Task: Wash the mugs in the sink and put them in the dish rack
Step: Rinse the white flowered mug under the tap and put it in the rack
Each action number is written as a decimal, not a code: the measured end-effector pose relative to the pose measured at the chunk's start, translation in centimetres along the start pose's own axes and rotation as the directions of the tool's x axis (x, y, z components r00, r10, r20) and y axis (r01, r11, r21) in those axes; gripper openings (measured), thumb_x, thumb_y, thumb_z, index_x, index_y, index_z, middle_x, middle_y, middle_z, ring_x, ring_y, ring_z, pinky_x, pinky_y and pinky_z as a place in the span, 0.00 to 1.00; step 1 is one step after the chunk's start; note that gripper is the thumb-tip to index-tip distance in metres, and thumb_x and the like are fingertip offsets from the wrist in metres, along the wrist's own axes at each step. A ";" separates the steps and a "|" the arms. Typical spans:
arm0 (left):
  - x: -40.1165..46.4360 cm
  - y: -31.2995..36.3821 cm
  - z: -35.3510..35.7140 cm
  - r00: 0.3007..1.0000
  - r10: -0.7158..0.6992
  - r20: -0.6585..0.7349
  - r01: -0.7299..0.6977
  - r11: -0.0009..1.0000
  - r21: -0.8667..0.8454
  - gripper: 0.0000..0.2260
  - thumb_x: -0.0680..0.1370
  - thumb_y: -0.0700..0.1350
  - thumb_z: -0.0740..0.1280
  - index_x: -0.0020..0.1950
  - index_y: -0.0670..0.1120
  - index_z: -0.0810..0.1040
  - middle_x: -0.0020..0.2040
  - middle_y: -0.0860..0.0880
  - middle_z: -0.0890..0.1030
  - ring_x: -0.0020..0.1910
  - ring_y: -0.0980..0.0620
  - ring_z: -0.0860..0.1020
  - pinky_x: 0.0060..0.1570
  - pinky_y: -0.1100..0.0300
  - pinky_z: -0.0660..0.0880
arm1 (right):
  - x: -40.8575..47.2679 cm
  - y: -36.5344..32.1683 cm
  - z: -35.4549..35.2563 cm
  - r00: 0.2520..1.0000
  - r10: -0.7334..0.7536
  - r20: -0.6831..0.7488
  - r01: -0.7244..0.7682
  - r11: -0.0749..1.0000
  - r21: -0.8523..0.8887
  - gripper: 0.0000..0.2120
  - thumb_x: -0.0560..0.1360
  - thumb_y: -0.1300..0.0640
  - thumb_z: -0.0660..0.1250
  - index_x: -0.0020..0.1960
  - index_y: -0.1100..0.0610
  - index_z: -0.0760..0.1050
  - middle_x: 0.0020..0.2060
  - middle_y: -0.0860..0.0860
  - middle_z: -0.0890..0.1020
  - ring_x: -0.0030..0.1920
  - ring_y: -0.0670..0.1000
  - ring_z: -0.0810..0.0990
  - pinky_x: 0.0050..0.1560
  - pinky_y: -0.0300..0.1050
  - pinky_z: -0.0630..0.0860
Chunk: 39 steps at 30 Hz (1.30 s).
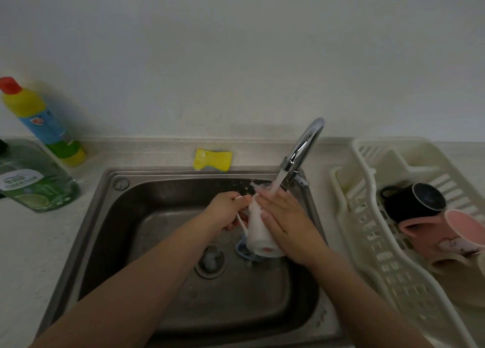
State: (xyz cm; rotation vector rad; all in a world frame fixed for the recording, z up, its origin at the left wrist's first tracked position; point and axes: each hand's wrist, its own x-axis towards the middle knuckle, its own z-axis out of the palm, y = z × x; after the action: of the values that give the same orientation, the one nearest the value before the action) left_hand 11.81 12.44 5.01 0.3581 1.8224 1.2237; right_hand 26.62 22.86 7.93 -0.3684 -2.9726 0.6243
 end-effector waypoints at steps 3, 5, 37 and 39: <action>0.6 0.2 0.4 1.000 0.015 -0.027 -0.015 1.000 -0.022 0.10 0.82 0.47 0.63 0.45 0.43 0.74 0.33 0.44 0.76 0.19 0.57 0.72 0.20 0.69 0.61 | -3.1 -1.1 1.0 0.997 -0.068 0.040 0.066 0.997 0.038 0.26 0.81 0.41 0.44 0.77 0.48 0.58 0.76 0.39 0.54 0.77 0.40 0.42 0.77 0.45 0.39; 0.6 0.4 1.1 0.999 0.033 -0.017 -0.033 0.999 -0.003 0.09 0.82 0.47 0.63 0.45 0.43 0.74 0.33 0.43 0.76 0.18 0.57 0.72 0.19 0.69 0.61 | -4.3 -0.2 1.4 1.000 -0.014 -0.004 0.015 0.996 0.093 0.26 0.81 0.40 0.44 0.76 0.47 0.56 0.77 0.40 0.54 0.77 0.40 0.43 0.78 0.50 0.43; -0.7 -1.8 -2.5 0.993 -0.053 -0.102 0.026 0.968 -0.249 0.11 0.83 0.48 0.62 0.45 0.44 0.75 0.29 0.48 0.79 0.25 0.54 0.76 0.20 0.68 0.61 | -3.0 -3.3 1.7 0.929 0.347 0.125 -0.341 0.678 0.651 0.34 0.78 0.35 0.52 0.78 0.39 0.39 0.77 0.38 0.46 0.73 0.40 0.58 0.68 0.33 0.62; -0.7 -1.7 -2.8 0.995 -0.042 -0.094 0.017 0.966 -0.258 0.11 0.83 0.49 0.62 0.46 0.43 0.75 0.29 0.48 0.80 0.25 0.54 0.77 0.20 0.68 0.62 | -4.1 -3.9 2.2 0.918 0.366 0.151 -0.365 0.636 0.680 0.33 0.80 0.38 0.54 0.78 0.39 0.40 0.76 0.37 0.50 0.71 0.39 0.60 0.59 0.24 0.66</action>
State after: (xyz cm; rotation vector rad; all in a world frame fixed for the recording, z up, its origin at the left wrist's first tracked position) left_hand 10.38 9.48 4.24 0.1257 1.7163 1.4591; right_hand 29.41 17.52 7.44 -0.8865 -2.3781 1.7062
